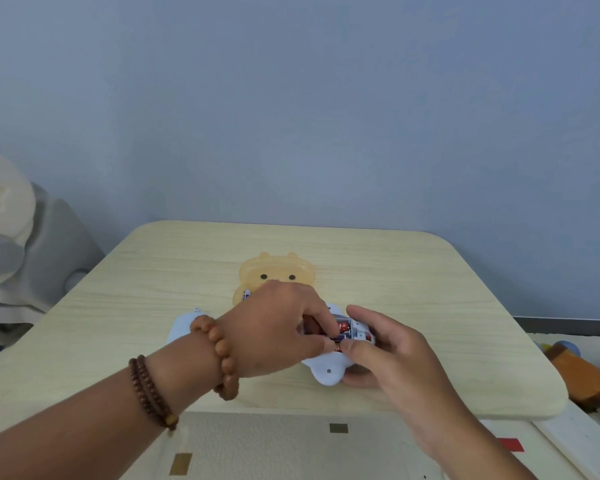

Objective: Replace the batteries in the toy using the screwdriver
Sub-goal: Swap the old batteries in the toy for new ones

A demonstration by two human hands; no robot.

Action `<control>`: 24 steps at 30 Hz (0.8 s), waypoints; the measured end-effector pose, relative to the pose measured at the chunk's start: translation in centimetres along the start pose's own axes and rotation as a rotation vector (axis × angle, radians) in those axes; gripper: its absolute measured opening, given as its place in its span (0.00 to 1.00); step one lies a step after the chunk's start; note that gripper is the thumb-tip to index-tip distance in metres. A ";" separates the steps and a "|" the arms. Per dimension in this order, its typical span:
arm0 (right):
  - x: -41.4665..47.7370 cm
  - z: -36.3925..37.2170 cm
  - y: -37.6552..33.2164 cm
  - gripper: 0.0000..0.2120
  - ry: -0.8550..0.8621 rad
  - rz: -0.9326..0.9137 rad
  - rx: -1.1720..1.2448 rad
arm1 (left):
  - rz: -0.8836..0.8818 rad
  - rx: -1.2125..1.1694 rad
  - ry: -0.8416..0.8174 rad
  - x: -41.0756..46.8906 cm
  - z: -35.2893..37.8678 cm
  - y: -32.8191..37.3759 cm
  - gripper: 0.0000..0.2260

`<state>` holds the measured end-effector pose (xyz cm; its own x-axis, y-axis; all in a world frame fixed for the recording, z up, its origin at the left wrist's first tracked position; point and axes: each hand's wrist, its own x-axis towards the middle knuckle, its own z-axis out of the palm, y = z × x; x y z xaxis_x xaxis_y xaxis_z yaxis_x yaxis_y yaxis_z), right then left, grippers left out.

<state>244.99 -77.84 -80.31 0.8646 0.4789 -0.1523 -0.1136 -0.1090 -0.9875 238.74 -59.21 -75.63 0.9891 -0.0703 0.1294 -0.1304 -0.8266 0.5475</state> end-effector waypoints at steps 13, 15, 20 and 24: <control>0.6 -0.7 -0.5 0.23 -0.065 0.079 0.060 | -0.005 0.015 0.133 -1.2 0.9 -2.2 0.32; 0.6 -0.7 -0.5 0.24 -0.064 0.083 0.055 | 0.004 0.002 0.153 -1.2 1.2 -2.3 0.33; 0.7 -0.6 -0.7 0.24 -0.070 0.088 0.028 | 0.042 0.025 0.158 -1.1 1.5 -2.3 0.34; 1.0 -0.5 -0.9 0.25 -0.086 0.099 0.009 | 0.051 0.029 0.156 -1.1 1.6 -2.5 0.33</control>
<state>246.18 -77.70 -79.56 0.8037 0.5390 -0.2519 -0.2012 -0.1523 -0.9676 238.10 -57.96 -78.48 0.9585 -0.0268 0.2839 -0.1756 -0.8399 0.5136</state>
